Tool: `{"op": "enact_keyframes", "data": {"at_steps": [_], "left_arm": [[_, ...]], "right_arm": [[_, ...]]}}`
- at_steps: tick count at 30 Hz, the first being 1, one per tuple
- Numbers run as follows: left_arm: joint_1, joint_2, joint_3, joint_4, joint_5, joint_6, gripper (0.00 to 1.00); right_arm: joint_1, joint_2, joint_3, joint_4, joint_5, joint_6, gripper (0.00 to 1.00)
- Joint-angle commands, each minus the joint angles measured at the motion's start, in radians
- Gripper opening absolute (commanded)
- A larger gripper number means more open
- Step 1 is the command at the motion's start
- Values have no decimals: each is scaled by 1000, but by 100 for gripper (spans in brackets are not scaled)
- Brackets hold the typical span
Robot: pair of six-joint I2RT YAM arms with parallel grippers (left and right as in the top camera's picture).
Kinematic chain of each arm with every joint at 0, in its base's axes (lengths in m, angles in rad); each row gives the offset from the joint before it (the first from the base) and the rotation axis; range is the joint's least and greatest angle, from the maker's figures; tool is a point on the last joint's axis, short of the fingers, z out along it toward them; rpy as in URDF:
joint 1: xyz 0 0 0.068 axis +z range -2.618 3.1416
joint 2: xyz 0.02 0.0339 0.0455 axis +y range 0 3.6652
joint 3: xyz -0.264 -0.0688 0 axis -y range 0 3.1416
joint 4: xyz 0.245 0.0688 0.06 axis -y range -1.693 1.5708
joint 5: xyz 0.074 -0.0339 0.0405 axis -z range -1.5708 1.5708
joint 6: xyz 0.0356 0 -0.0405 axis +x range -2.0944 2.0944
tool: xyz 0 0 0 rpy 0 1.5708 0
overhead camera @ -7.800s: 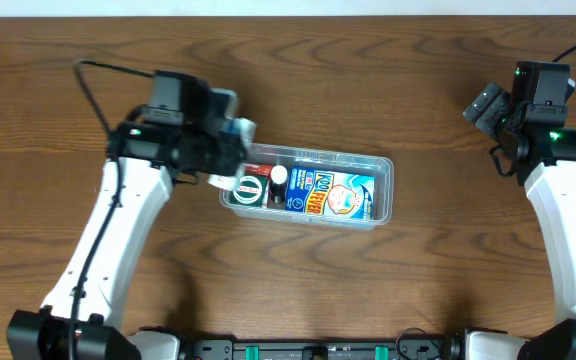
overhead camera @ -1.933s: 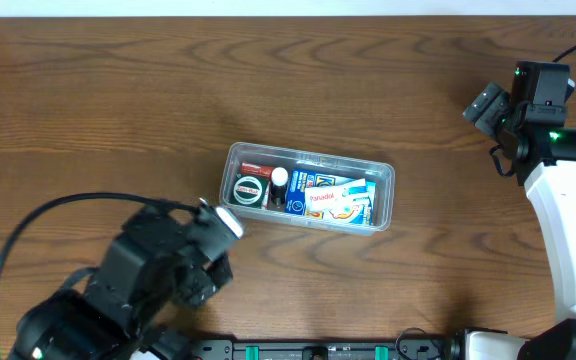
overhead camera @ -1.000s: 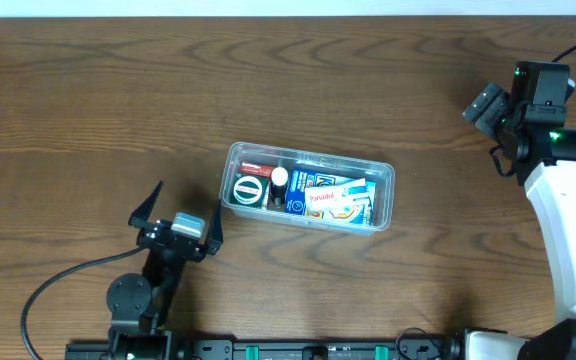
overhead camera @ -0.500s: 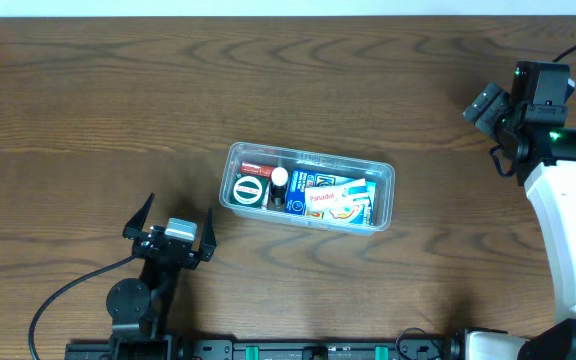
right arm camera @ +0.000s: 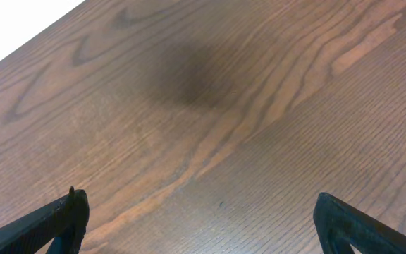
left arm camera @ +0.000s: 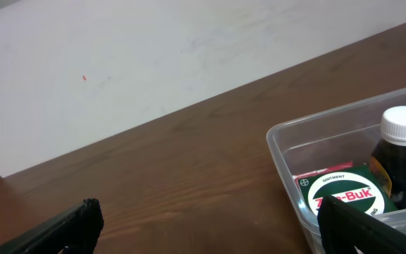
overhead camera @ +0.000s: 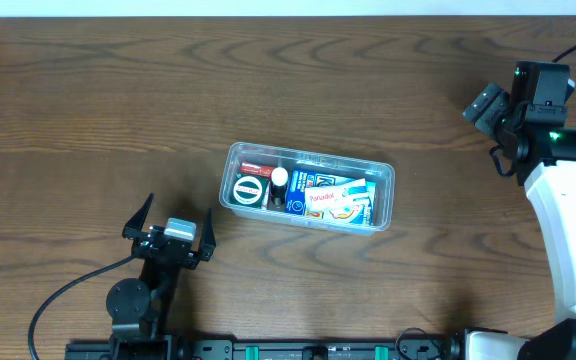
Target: Pack container
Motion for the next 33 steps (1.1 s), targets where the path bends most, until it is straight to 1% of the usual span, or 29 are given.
{"op": "enact_keyframes", "data": {"at_steps": [1, 24, 28, 33], "left_arm": [[4, -7, -16, -37, 6, -17, 98], [4, -7, -16, -37, 6, -17, 98], [4, -7, -16, -37, 6, -17, 98], [4, -7, -16, -37, 6, -17, 98]], "right_arm": [[-5, 0, 2, -1, 7, -13, 99], [-5, -3, 0, -1, 7, -13, 99], [2, -56, 0, -5, 7, -13, 99], [22, -189, -1, -4, 6, -13, 99]]}}
